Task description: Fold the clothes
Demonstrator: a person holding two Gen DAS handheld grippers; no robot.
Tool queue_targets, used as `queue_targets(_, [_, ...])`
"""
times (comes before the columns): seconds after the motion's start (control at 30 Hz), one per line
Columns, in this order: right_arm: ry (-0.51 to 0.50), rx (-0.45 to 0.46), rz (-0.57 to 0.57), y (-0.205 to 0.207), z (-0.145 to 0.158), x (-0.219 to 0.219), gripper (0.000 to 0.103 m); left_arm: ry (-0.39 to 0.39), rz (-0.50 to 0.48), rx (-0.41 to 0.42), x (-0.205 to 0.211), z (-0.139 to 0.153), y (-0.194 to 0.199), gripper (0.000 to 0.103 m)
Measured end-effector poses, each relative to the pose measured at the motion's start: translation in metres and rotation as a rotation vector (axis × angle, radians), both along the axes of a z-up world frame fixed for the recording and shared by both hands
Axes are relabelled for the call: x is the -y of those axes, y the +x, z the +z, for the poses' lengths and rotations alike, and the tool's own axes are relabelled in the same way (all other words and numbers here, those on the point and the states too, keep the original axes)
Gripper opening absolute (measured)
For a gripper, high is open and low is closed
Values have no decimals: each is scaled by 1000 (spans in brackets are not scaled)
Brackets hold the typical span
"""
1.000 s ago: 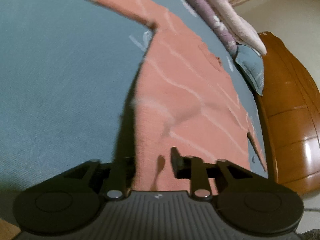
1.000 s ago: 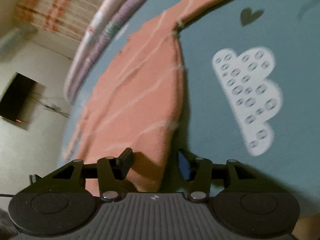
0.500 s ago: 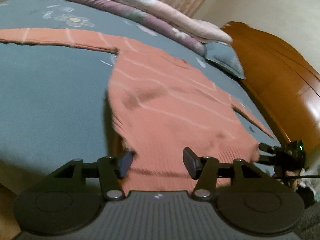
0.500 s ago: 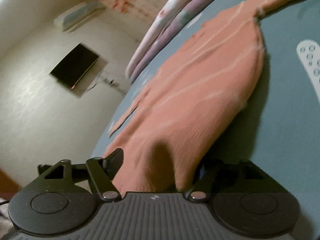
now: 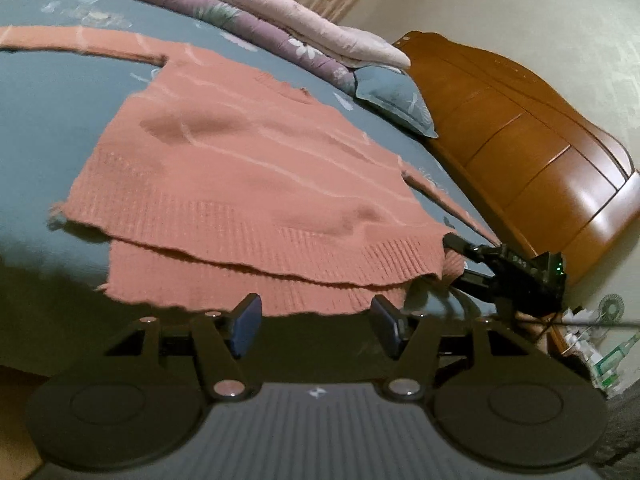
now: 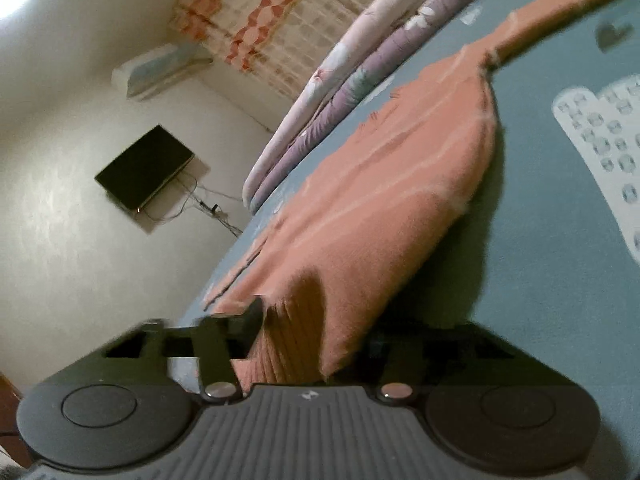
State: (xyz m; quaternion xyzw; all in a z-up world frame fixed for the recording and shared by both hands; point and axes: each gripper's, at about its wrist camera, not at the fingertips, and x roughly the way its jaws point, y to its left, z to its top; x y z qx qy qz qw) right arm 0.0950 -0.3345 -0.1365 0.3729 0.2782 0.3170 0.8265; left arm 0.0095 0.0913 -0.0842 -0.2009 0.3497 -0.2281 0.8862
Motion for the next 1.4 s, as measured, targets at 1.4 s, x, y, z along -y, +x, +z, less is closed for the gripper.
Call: queue_targets(1.4, [-915, 131, 72, -37, 73, -78, 47, 176, -167, 95, 30, 23, 44, 77])
